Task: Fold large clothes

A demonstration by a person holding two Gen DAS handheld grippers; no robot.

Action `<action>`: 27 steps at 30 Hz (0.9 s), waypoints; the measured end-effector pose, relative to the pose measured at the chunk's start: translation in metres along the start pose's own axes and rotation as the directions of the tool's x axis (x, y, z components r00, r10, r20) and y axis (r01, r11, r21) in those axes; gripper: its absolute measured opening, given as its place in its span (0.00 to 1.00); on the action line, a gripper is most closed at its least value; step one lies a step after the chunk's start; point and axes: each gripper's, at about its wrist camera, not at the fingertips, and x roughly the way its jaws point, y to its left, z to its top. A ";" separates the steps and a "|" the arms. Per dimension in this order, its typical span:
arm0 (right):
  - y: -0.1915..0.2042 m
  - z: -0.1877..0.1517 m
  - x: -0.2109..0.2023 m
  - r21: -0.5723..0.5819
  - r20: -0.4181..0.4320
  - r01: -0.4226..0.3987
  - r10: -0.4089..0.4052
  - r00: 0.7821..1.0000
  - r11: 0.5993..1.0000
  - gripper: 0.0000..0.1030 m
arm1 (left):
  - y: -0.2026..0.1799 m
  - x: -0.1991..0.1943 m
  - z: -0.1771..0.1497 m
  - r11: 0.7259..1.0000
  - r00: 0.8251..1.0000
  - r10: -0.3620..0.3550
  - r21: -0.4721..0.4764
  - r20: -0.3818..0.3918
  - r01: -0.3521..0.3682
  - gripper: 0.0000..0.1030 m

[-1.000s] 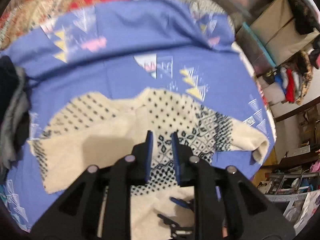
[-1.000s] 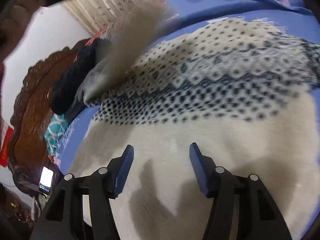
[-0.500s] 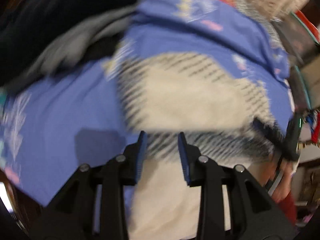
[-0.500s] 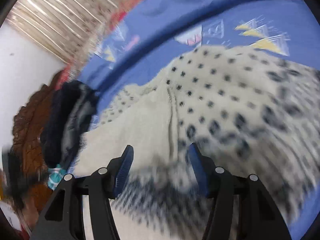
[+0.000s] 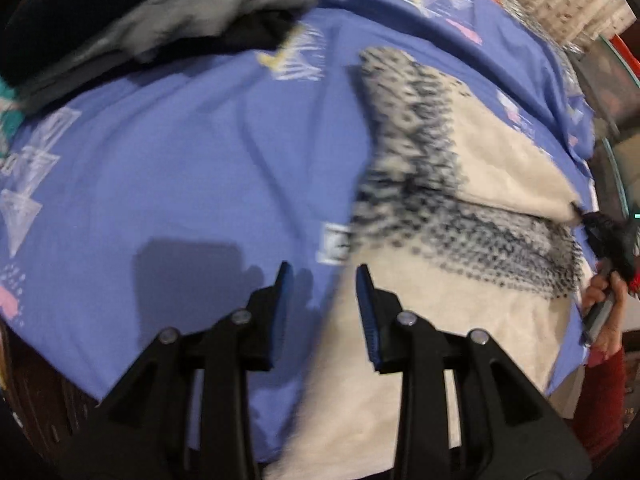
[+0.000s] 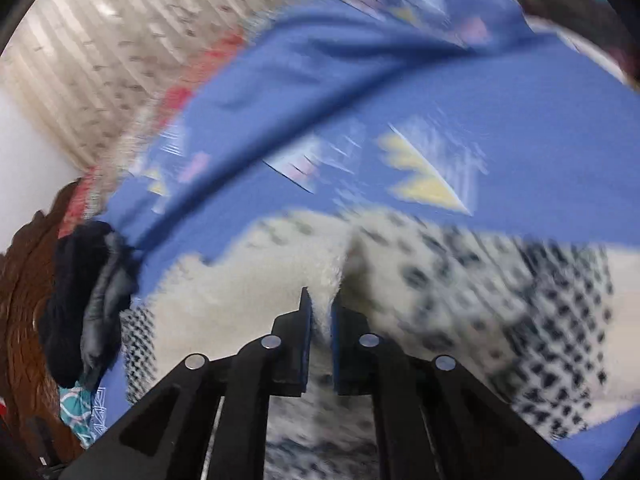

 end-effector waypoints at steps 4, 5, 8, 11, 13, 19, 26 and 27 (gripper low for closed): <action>-0.036 -0.020 -0.035 0.107 0.063 -0.111 0.104 0.993 0.988 0.56 | -0.040 0.016 0.003 0.997 1.000 -0.029 0.067 -0.008 0.030 0.29; -0.050 -0.027 -0.055 0.132 0.113 -0.151 0.137 0.984 0.980 0.62 | -0.047 0.021 0.002 0.996 0.999 -0.033 0.087 -0.014 0.034 0.29; -0.100 -0.055 -0.111 0.223 0.238 -0.210 0.156 0.959 0.952 0.73 | -0.060 0.042 -0.005 0.990 0.999 0.015 0.144 -0.037 -0.009 0.29; -0.173 -0.096 -0.168 0.351 0.325 -0.189 0.071 0.943 0.917 0.74 | -0.058 0.065 -0.014 0.983 0.994 0.081 0.170 -0.069 -0.068 0.29; -0.206 -0.119 -0.193 0.419 0.345 -0.137 -0.018 0.938 0.898 0.75 | -0.049 0.079 -0.020 0.983 0.992 0.096 0.165 -0.088 -0.080 0.30; -0.267 -0.160 -0.227 0.550 0.402 -0.161 -0.091 0.911 0.819 0.75 | -0.047 0.083 -0.025 0.975 0.992 0.119 0.192 -0.044 -0.109 0.31; -0.266 -0.112 -0.253 0.524 0.459 0.027 -0.309 0.833 0.851 0.75 | -0.060 0.077 -0.029 0.972 0.987 0.147 0.192 -0.063 -0.133 0.39; -0.261 -0.103 -0.281 0.547 0.490 0.182 -0.489 0.722 0.817 0.75 | -0.063 0.074 -0.031 0.972 0.987 0.146 0.196 -0.070 -0.130 0.40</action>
